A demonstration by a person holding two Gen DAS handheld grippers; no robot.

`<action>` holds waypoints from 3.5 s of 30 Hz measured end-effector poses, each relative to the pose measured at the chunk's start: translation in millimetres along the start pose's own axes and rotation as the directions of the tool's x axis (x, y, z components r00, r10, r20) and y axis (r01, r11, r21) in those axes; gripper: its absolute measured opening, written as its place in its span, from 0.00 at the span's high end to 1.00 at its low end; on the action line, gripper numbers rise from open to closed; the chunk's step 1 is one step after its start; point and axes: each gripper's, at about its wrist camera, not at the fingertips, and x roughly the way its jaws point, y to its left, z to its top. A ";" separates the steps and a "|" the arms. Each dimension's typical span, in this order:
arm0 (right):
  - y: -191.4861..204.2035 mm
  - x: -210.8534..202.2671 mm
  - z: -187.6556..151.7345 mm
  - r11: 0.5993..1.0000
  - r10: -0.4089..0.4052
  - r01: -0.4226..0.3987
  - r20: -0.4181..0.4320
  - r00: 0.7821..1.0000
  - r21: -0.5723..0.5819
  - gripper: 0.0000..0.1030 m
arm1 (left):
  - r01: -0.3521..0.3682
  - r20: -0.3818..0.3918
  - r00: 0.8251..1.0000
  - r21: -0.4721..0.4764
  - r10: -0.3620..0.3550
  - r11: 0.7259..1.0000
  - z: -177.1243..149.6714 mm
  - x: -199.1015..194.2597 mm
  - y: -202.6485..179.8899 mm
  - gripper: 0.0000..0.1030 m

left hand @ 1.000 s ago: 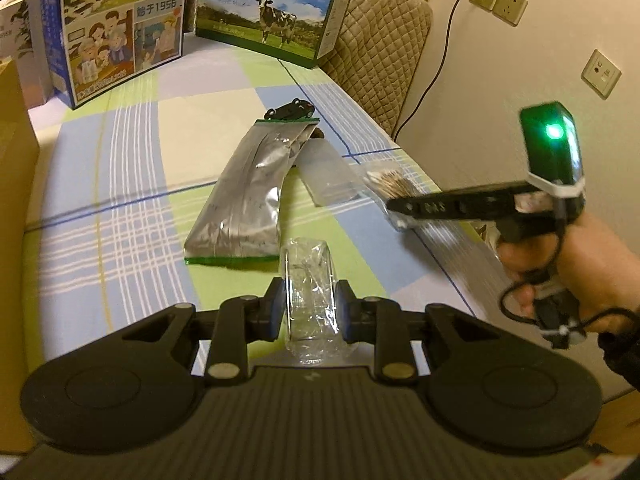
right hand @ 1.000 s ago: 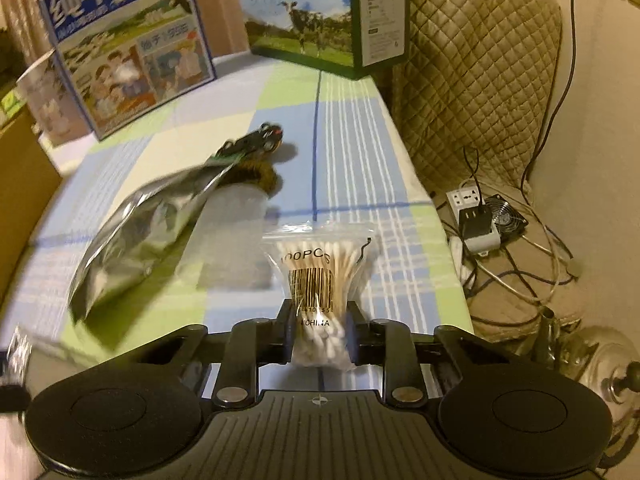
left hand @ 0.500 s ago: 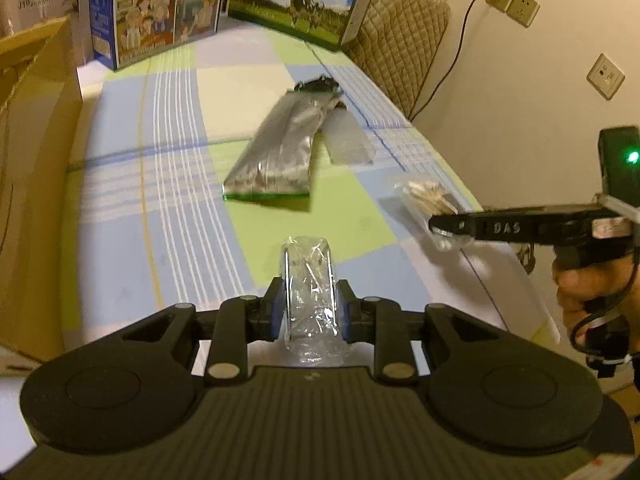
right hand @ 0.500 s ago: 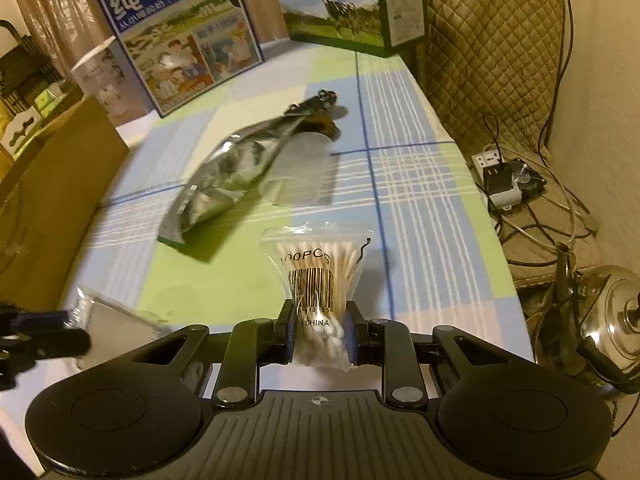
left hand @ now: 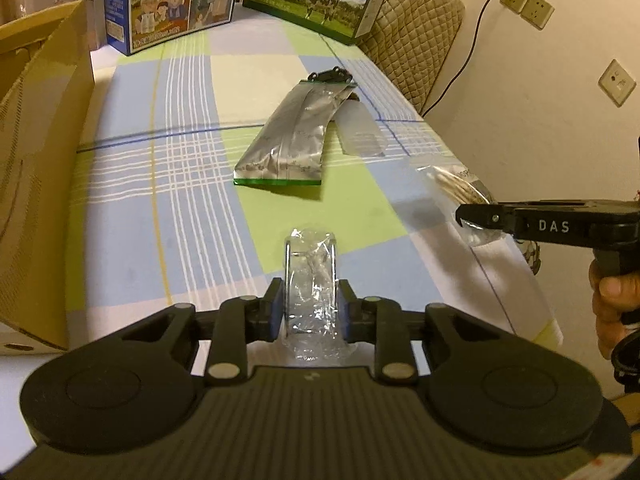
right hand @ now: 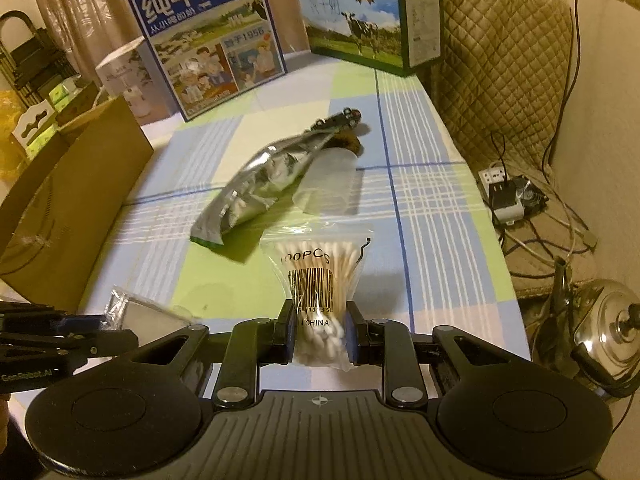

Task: Organize objects
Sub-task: 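Carry the cup and cotton swab bag toward the cardboard box, then open the right tool over the box to drop the swab bag while the left tool drops the cup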

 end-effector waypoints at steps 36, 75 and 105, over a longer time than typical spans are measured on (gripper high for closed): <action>210.0 -87.4 0.9 0.942 0.236 -0.197 0.119 0.964 -0.271 0.80 | -0.191 0.310 0.926 -0.103 0.214 0.976 -17.3 -230.8 62.3 0.78; 315.1 4.0 57.1 0.896 0.306 -0.272 0.046 0.951 -0.350 0.80 | -0.337 0.275 0.889 -0.150 0.367 0.929 24.8 -221.0 198.7 0.77; 310.1 26.0 60.9 0.926 0.331 -0.302 0.102 0.938 -0.228 0.32 | -0.346 0.260 0.877 -0.246 0.405 0.906 -7.9 -222.1 220.0 0.35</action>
